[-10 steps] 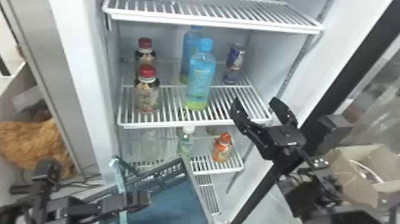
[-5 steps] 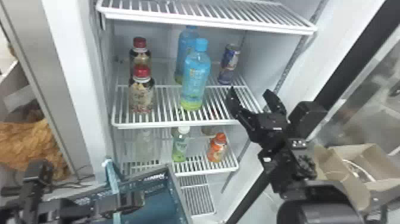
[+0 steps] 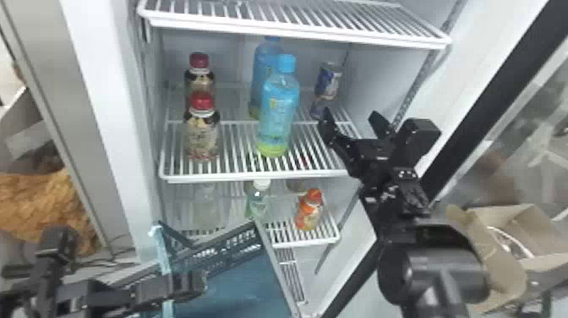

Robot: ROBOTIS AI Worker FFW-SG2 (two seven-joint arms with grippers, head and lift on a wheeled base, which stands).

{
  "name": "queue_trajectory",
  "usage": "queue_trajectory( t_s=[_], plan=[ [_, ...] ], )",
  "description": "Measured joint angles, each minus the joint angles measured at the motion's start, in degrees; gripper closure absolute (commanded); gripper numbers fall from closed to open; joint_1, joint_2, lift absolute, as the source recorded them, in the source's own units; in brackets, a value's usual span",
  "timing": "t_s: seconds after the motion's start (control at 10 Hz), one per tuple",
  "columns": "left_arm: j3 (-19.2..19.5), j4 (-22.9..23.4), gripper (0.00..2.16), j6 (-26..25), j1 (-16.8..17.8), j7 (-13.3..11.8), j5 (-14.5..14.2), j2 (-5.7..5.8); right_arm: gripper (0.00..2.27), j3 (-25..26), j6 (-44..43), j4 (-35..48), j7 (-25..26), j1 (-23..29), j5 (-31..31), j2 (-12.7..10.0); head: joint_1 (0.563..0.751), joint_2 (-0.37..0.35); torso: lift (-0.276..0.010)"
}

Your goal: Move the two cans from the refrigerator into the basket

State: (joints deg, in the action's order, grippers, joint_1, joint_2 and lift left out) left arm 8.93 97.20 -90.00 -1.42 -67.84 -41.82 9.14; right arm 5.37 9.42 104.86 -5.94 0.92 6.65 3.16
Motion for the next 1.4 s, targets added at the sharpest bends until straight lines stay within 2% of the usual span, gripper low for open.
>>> queue_trajectory(
  t_s=[0.5,1.4],
  plan=[
    [-0.17,-0.11,1.19,0.00,0.13,0.00,-0.23,0.09,0.11,-0.69,0.06,-10.50,-0.03,-9.08,-2.20,0.08,0.695,-0.233,-0.025],
    [-0.62,-0.58,1.19,0.00,0.48,0.00,-0.34,0.22,0.11,-2.36,3.64,-22.17,0.69,-18.61,-3.63,0.53,0.695,-0.217,-0.025]
  ],
)
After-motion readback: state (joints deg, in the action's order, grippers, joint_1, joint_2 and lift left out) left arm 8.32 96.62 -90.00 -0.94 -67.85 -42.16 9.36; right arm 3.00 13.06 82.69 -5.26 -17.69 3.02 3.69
